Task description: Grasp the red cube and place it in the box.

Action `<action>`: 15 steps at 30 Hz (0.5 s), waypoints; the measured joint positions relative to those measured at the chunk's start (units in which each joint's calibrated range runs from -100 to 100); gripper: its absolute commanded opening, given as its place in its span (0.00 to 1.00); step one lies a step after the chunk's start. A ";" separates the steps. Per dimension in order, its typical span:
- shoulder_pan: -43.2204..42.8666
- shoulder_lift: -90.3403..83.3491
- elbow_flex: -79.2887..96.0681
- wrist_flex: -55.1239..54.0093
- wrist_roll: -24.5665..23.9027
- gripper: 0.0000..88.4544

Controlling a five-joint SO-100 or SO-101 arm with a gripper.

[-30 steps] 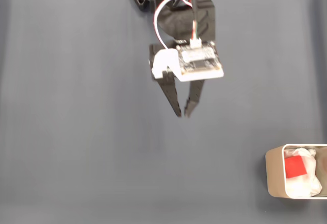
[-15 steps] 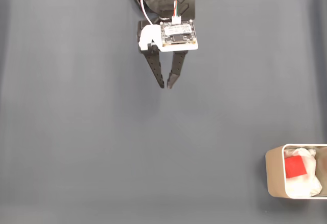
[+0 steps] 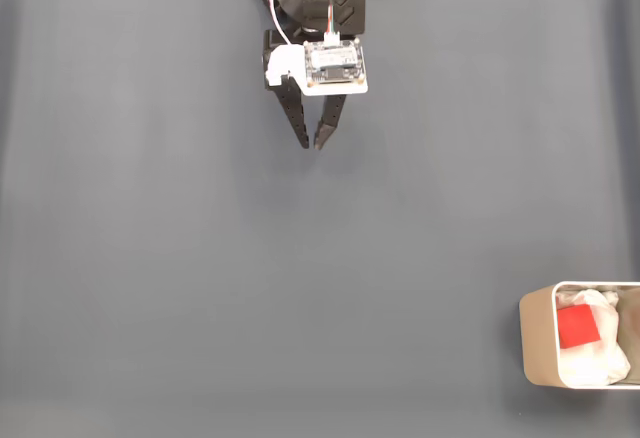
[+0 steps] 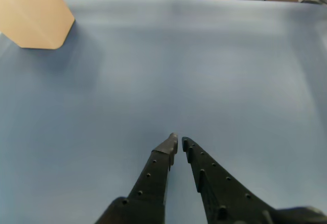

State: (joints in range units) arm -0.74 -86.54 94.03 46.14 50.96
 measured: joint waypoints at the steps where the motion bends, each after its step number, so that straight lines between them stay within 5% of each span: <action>1: 0.00 -0.87 0.81 0.56 0.00 0.00; 15: 0.67 -8.25 5.24 15.27 -0.88 0.00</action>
State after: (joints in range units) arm -0.07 -94.79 99.28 61.42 50.09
